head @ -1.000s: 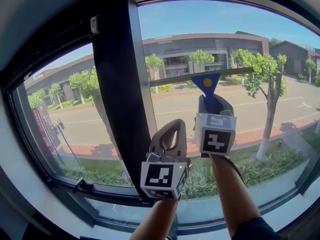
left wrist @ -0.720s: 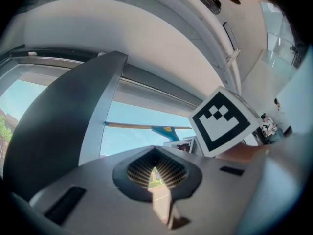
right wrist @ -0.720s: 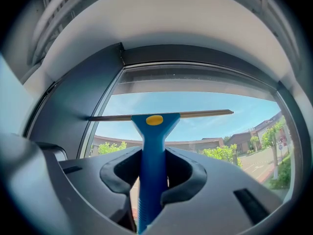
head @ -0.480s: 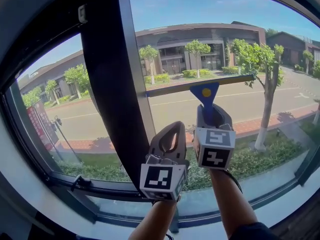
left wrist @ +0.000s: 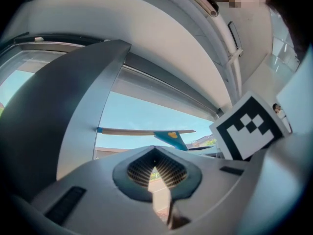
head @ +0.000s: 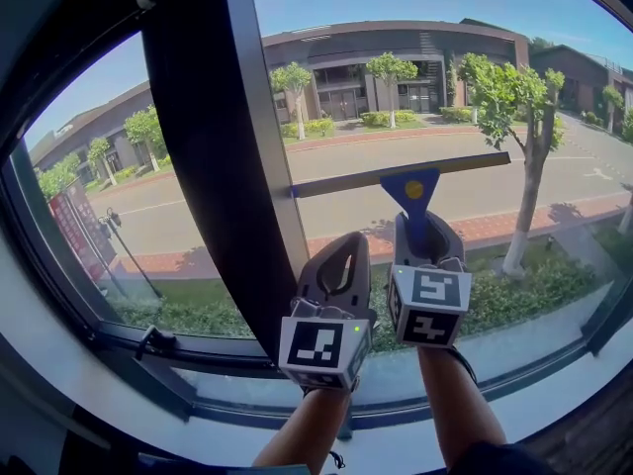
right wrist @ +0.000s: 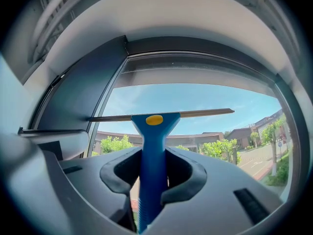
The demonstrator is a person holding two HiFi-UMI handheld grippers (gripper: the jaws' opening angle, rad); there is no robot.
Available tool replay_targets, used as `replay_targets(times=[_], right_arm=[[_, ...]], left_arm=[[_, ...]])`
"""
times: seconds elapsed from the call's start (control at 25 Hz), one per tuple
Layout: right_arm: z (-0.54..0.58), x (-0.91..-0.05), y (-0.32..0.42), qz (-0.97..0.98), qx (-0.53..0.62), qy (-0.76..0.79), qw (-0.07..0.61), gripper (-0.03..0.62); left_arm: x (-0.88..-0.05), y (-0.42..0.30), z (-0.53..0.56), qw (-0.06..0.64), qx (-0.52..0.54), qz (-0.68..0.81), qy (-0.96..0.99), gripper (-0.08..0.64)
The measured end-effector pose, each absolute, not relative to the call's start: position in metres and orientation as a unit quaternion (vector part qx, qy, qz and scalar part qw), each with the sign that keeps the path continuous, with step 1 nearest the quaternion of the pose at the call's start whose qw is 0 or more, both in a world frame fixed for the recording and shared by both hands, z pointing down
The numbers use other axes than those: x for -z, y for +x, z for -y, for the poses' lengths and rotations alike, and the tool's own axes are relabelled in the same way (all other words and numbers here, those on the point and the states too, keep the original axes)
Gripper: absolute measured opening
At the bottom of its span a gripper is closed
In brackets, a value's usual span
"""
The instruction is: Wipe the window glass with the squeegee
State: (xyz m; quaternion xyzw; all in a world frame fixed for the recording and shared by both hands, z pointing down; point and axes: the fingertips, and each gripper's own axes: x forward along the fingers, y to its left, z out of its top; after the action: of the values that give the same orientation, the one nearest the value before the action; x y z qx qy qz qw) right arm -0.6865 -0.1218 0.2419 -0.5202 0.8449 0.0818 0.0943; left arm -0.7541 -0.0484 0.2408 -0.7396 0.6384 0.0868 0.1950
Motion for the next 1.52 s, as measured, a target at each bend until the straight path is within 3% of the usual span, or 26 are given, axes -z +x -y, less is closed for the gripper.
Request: replay_targets(times=[0.64,0.88,1.28,1.52], right_arm=[[0.123,-0.272,-0.687,-0.848,-0.057,-0.523,0.064,0.127],[0.12,-0.317,-0.684,-0.849,-0.052,-0.523,0.055,0.127],[0.116,-0.377,-0.685,-0.851,-0.032,-0.523,0.034,0.127],[0.115,-0.405,-0.681,-0.851,-0.024,-0.524,0.025,0.127]], left_arm=[[-0.254,-0.758,0.054,0.139,-0.078,-0.647,-0.746,-0.005],[-0.301,-0.762,0.058,0.149,-0.061,-0.646,-0.746,-0.005],[-0.343,-0.754,0.053,0.086,-0.048,-0.642,-0.761,-0.005],[-0.36,-0.756,0.053,0.099,-0.036,-0.639,-0.762,-0.005]])
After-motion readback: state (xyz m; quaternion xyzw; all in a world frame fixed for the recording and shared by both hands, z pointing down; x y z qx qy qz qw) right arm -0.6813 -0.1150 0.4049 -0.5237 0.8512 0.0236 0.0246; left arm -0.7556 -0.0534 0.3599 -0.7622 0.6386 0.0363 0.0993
